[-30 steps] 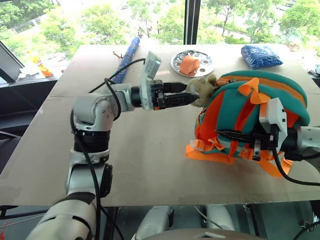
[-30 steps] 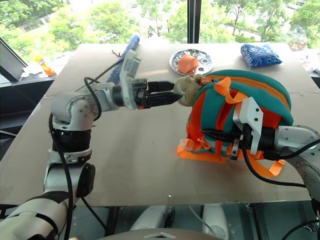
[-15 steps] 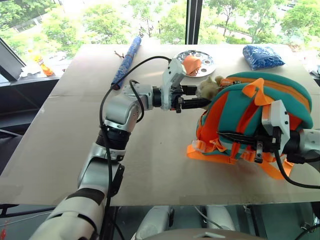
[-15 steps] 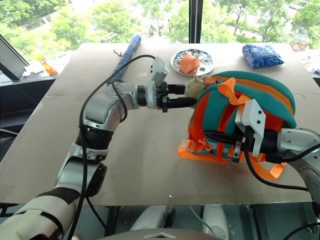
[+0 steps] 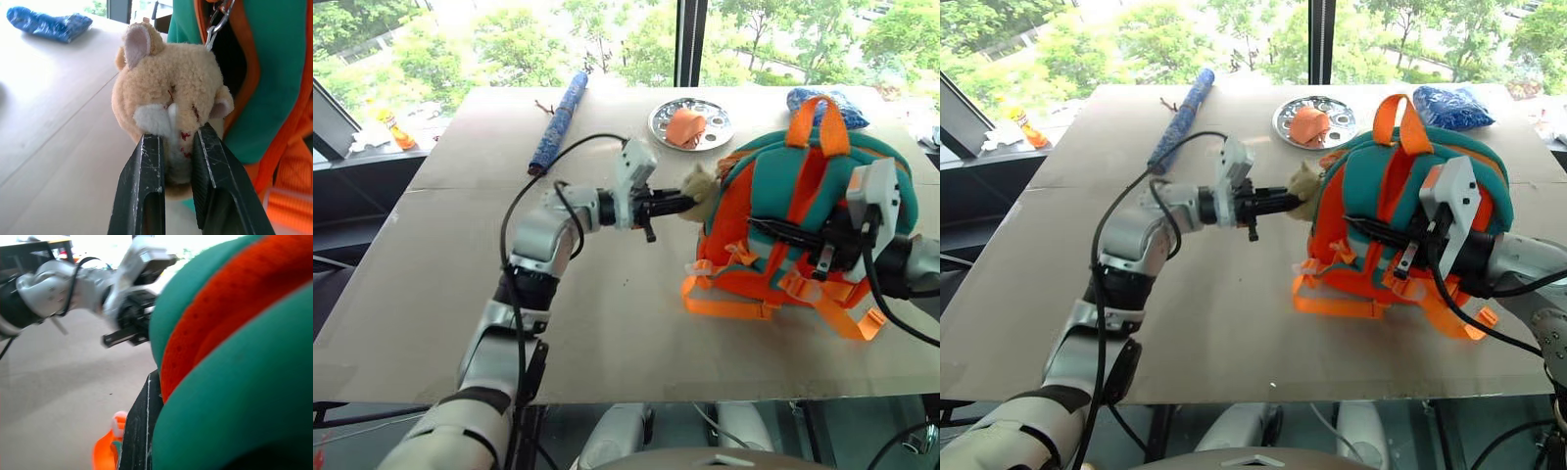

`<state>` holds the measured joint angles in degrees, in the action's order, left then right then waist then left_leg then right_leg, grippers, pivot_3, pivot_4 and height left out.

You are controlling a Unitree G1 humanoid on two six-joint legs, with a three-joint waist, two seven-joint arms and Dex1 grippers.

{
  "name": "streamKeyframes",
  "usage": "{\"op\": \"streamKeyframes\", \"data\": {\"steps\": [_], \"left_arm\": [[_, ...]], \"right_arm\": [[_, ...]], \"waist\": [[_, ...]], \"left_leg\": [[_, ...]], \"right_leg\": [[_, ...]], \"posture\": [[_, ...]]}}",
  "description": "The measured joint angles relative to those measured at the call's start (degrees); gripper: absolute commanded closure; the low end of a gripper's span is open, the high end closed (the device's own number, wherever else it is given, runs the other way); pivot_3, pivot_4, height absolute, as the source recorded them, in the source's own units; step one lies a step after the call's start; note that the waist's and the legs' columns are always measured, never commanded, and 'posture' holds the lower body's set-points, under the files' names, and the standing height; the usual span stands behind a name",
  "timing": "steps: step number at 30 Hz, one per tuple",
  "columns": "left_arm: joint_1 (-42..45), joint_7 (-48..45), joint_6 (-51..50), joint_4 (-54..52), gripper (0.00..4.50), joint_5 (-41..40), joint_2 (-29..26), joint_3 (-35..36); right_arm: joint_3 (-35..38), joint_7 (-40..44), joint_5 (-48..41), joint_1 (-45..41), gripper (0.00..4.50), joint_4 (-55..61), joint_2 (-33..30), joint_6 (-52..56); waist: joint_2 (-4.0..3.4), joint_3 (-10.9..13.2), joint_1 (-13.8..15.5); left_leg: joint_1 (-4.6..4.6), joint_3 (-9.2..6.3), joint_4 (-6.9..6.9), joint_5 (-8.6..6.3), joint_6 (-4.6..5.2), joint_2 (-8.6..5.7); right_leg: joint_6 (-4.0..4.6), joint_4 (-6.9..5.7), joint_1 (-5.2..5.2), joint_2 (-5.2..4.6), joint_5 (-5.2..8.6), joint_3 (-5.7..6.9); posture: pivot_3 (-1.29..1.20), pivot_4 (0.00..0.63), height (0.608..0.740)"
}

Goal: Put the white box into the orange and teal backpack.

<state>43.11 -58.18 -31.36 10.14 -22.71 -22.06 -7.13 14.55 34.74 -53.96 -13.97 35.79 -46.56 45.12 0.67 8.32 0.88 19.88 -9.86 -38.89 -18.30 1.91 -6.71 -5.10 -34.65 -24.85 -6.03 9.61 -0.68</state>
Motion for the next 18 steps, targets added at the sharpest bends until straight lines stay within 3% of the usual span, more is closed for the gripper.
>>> {"op": "streamKeyframes", "data": {"steps": [9, 18], "left_arm": [[-1.64, 2.43, -1.82, -0.57, 4.37, -0.13, -1.16, 1.25], [-6.49, 0.69, -7.48, -2.83, 4.37, -1.75, -8.53, 2.6]], "right_arm": [[0.26, -3.02, -1.32, 0.06, 4.5, -1.14, -0.25, 3.19], [0.6, -5.44, 0.39, 0.21, 4.5, -3.27, -0.49, 3.94]], "waist": [[-0.01, -0.01, -0.25], [-0.01, -0.01, -0.05]], "left_leg": [[-0.02, 0.05, 0.02, 0.0, 0.01, -0.01], [-0.04, 0.03, 0.08, 0.0, 0.01, 0.0]], "right_leg": [[0.0, 0.0, 0.0, 0.0, 0.0, -0.04], [0.0, 0.01, 0.0, 0.02, 0.0, -0.02]], "posture": [[0.0, 0.15, 0.731], [0.0, 0.15, 0.731]]}}
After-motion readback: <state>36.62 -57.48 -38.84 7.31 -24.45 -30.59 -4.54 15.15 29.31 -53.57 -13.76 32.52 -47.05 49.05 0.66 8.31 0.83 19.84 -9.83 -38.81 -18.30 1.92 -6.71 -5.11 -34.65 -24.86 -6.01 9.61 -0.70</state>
